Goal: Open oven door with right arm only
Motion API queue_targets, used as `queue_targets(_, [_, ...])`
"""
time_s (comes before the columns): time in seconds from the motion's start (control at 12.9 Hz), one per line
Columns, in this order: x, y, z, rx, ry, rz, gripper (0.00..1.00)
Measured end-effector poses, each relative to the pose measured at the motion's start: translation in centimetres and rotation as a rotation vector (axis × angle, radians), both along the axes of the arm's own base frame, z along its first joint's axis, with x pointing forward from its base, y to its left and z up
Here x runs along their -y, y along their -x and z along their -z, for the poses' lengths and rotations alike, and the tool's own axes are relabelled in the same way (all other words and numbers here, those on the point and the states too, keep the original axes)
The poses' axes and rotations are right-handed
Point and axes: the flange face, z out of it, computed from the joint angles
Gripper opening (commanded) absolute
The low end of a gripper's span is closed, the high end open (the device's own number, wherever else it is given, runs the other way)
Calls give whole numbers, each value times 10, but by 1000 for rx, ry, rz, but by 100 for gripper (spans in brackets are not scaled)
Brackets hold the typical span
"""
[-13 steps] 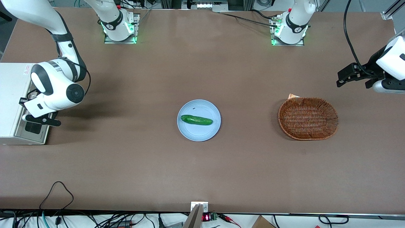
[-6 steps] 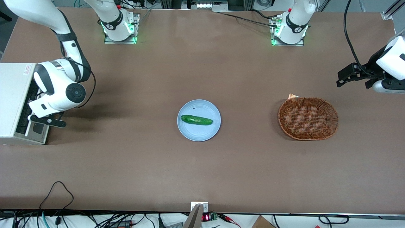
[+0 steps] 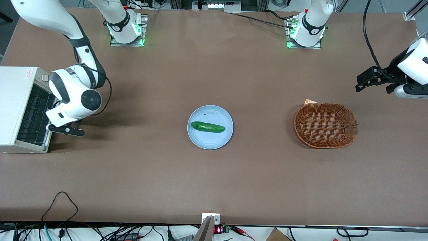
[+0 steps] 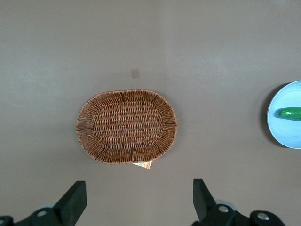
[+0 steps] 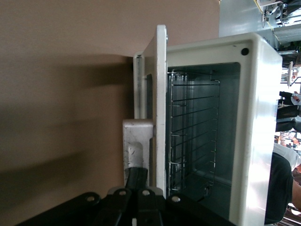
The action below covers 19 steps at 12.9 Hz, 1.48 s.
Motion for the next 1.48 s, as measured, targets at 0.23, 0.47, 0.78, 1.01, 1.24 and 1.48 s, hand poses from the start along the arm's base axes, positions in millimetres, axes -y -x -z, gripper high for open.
queue_targets(0.23, [-6, -2, 8, -4, -27, 9, 0])
queue_targets(0.47, [-15, -2, 22, 6, -30, 17, 0])
queue_targets(0.78, [-22, -3, 36, 1, -36, 19, 0])
queue_targets(1.01, [-26, -5, 46, -10, -42, 21, 0])
queue_targets(1.24, [-32, -7, 65, -26, -44, 20, 0])
queue_targets(1.48, [-35, -9, 83, -34, -43, 27, 0])
